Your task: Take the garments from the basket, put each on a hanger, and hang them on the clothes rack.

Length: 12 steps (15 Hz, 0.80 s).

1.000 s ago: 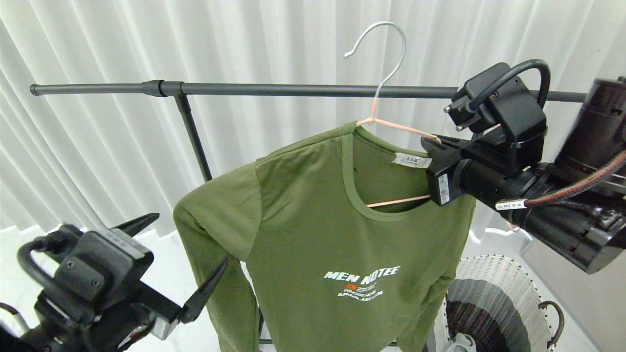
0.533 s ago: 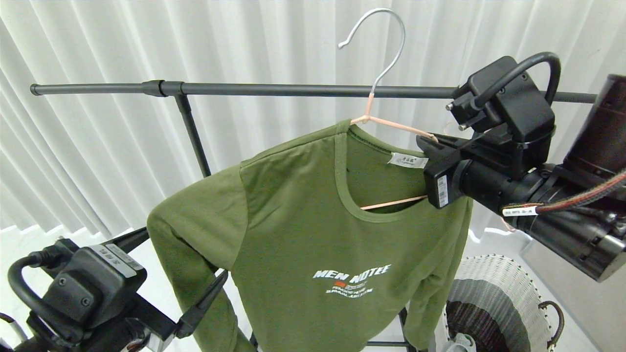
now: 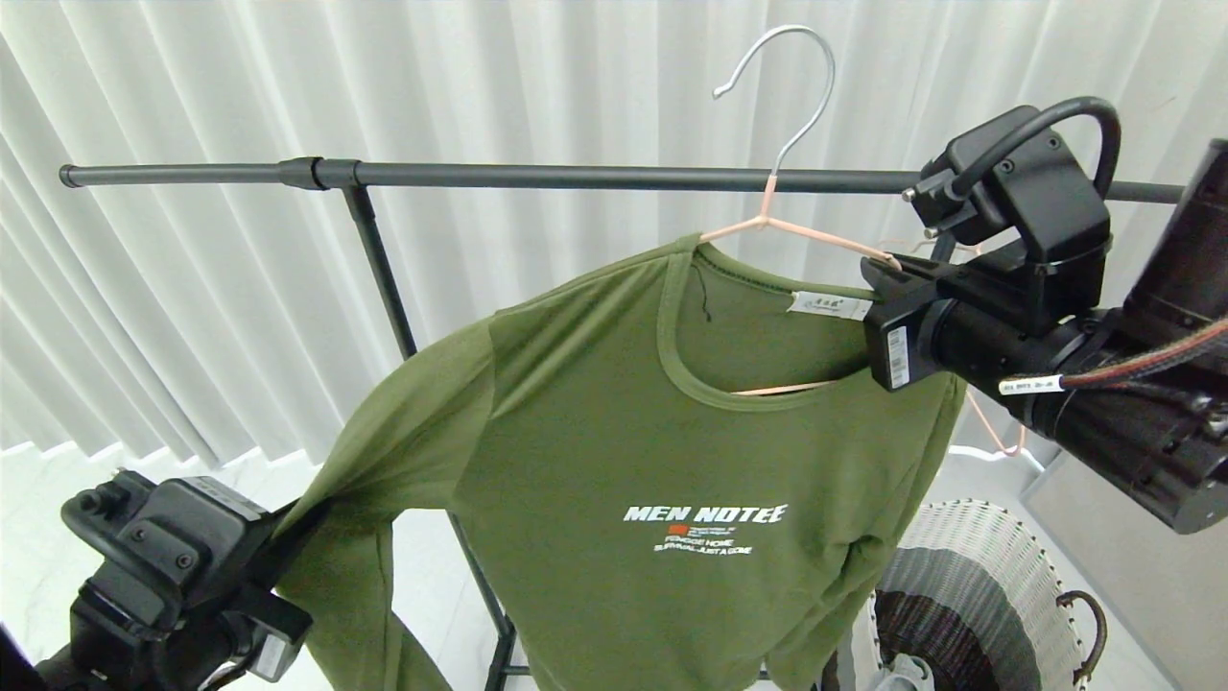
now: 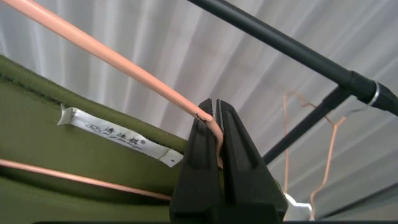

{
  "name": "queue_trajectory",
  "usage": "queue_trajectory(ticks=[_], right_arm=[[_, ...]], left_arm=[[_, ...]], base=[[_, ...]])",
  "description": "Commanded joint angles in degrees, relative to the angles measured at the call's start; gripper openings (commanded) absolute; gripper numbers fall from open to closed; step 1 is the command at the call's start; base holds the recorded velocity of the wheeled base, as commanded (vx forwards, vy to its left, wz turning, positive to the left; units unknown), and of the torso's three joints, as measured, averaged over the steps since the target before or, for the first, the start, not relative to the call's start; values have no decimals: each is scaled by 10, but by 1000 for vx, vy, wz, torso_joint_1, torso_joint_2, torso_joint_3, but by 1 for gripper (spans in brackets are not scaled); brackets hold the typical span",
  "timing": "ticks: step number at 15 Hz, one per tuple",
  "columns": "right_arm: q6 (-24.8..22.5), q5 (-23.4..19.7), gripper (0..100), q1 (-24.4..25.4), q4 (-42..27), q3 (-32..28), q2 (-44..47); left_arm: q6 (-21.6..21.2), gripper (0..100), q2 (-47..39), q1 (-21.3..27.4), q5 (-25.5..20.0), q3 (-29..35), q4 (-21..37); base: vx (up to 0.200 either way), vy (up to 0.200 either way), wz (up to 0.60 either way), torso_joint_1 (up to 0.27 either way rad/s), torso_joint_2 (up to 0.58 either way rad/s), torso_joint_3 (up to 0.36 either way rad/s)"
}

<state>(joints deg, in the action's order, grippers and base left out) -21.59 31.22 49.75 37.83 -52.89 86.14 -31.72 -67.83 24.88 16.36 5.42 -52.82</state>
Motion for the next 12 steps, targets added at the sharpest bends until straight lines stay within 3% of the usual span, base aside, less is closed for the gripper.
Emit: queue_trajectory(ticks=[1, 5, 6, 9, 12], right_arm=[[0, 2, 0, -10, 1, -1, -1], [0, 9, 0, -9, 1, 0, 0], [0, 9, 0, -9, 0, 0, 2], [-1, 25, 0, -12, -2, -2, 9], [0, 79, 0, -39, -2, -10, 27]], left_arm=[[-2, 0, -2, -24, 1, -3, 0], [-24, 0, -1, -23, -1, 6, -1], [-25, 100, -1, -22, -1, 9, -1], [-28, 100, 3, -3, -2, 20, -8], [-72, 100, 23, 3, -3, 20, -10]], base=[[0, 0, 0, 0, 0, 0], [0, 0, 0, 0, 0, 0], [0, 0, 0, 0, 0, 0], [0, 0, 0, 0, 0, 0], [0, 0, 0, 0, 0, 0]])
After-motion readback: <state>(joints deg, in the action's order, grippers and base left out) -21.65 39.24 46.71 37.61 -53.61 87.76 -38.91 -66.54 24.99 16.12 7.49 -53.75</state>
